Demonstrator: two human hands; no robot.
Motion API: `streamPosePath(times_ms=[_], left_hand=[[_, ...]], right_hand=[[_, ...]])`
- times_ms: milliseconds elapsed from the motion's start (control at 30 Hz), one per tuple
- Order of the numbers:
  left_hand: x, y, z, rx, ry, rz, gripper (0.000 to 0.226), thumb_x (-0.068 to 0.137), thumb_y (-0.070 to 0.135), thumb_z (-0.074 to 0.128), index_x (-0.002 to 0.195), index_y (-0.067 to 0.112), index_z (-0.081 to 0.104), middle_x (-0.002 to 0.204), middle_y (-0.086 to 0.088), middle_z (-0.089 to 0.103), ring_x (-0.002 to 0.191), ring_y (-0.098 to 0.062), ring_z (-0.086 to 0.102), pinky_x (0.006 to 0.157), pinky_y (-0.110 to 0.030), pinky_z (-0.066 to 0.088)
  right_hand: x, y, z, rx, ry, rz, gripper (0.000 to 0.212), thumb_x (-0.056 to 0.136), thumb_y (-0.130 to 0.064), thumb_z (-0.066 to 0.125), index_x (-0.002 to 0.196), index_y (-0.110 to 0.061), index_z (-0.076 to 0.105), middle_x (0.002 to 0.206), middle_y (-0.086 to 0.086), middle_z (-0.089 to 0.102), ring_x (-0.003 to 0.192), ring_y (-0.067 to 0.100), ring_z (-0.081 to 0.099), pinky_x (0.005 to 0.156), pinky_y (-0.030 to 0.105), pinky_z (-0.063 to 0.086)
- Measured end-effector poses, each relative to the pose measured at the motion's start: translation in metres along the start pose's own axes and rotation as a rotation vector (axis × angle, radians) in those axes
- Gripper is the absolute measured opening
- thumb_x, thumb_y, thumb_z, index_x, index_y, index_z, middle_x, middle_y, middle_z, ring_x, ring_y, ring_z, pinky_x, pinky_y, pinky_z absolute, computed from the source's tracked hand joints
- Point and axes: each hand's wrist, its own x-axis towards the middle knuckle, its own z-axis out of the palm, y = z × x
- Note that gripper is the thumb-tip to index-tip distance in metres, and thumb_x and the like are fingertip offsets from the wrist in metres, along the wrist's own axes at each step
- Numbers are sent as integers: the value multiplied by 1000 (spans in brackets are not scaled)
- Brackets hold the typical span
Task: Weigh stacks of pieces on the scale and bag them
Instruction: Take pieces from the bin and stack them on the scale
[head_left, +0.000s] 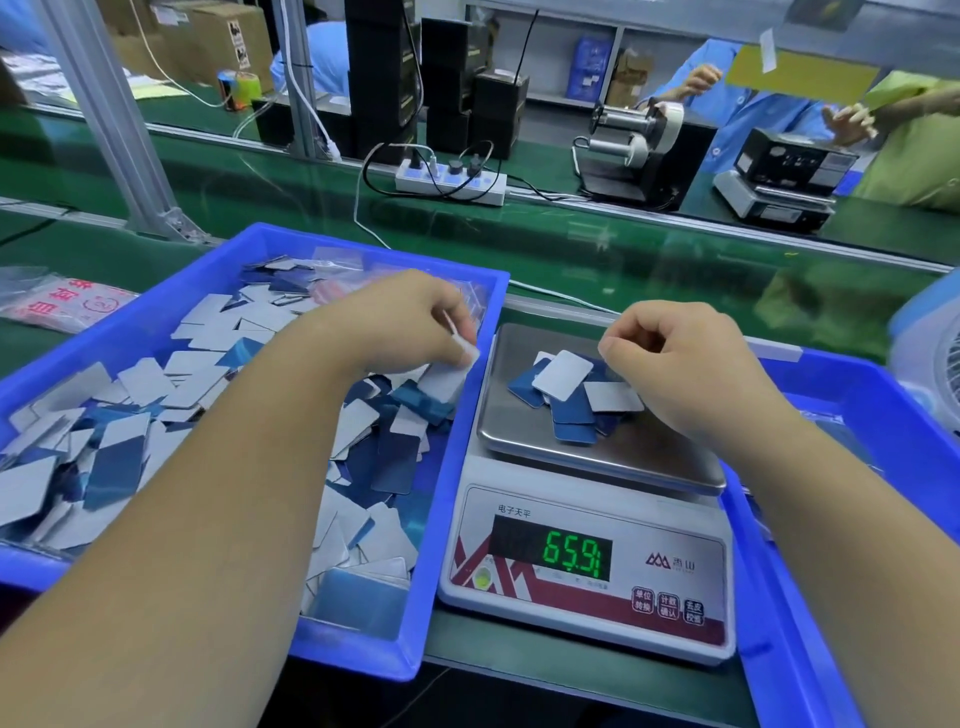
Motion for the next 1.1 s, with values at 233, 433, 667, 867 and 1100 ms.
streamPosePath(times_ms=[233,433,667,867,1100], left_hand=[[1,19,5,-607,156,195,19,89,3,70,80,20,66,73,5,67,71,-11,66,64,-28,58],[-1,35,31,-807,84,221,21,87,-3,70,81,16,67,77,-2,64,74,-18,64,74,-45,59],[1,46,68,-373,132,350,15,81,17,81,83,21,67,70,5,65,60,-6,53,59,-21,48],[6,44,68,-91,190,359,9,85,40,75,92,34,73,98,11,61,88,8,52,75,-10,39],[6,36,60,-207,266,225,22,85,14,58,78,33,66,59,15,50,55,-1,45,56,-17,38]], right_hand=[[-1,-3,3,64,-19,5,19,89,-27,61,71,-27,66,59,-20,59,54,-3,49,46,10,36],[0,-9,7,456,-100,84,20,75,-49,62,86,-34,69,73,-10,66,57,8,50,60,33,44],[3,0,5,233,16,91,12,81,-34,61,73,-31,70,59,-12,62,49,1,47,50,21,41],[3,3,2,122,16,120,16,84,-28,60,70,-27,69,66,-11,68,51,0,50,53,24,40],[3,6,0,84,22,118,19,87,-27,60,70,-23,67,57,-19,60,48,-2,48,44,13,35]])
